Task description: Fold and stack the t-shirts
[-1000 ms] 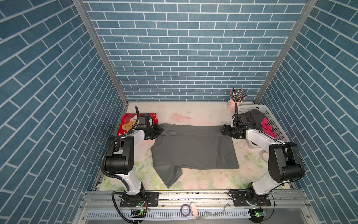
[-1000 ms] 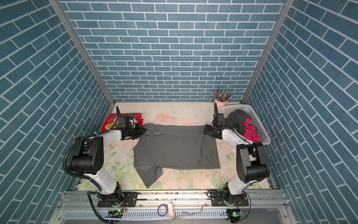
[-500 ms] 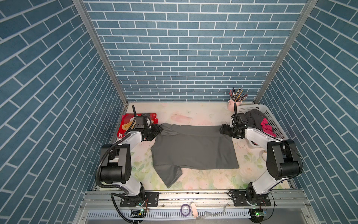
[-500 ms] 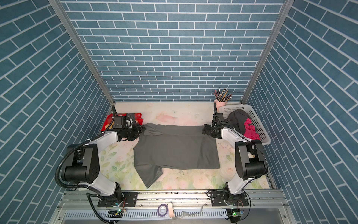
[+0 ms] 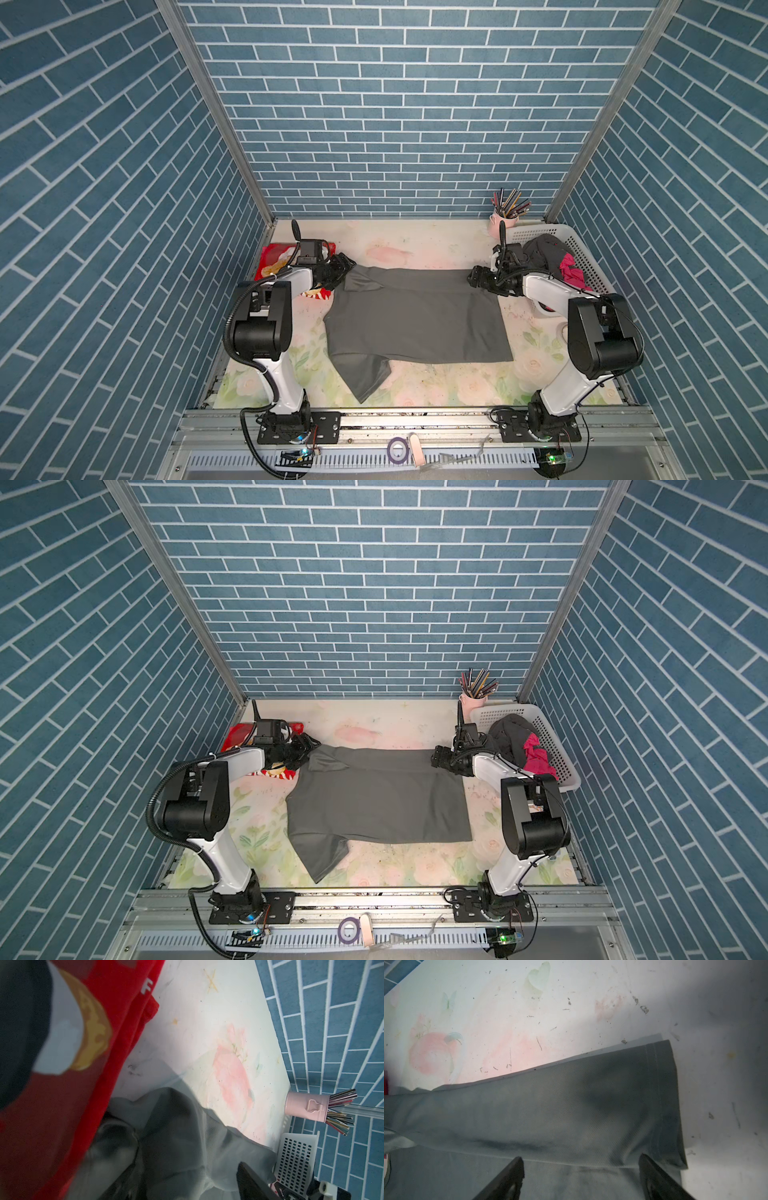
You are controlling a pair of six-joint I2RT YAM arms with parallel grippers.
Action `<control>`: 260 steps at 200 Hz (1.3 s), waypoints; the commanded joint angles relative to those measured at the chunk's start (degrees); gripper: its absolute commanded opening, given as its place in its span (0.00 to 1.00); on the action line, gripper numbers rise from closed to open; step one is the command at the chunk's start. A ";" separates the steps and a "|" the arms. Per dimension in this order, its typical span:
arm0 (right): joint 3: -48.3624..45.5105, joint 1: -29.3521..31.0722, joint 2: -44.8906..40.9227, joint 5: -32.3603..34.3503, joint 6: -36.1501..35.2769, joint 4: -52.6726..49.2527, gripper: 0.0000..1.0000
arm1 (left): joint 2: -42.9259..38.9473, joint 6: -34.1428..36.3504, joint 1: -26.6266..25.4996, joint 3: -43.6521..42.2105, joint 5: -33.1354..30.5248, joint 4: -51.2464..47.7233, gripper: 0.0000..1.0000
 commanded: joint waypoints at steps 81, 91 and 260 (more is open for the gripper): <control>-0.91 0.05 5.69 -0.38 -0.84 2.13 0.87 | 7.69 1.72 -0.10 14.75 -3.67 -2.40 0.70; -1.27 0.03 5.56 -0.30 -0.85 2.19 0.87 | 8.61 1.76 -0.08 15.51 -3.66 -2.36 0.70; -3.88 -0.41 3.33 -2.56 -0.11 4.24 0.88 | -10.04 9.42 -5.81 -10.30 -14.08 -1.57 0.74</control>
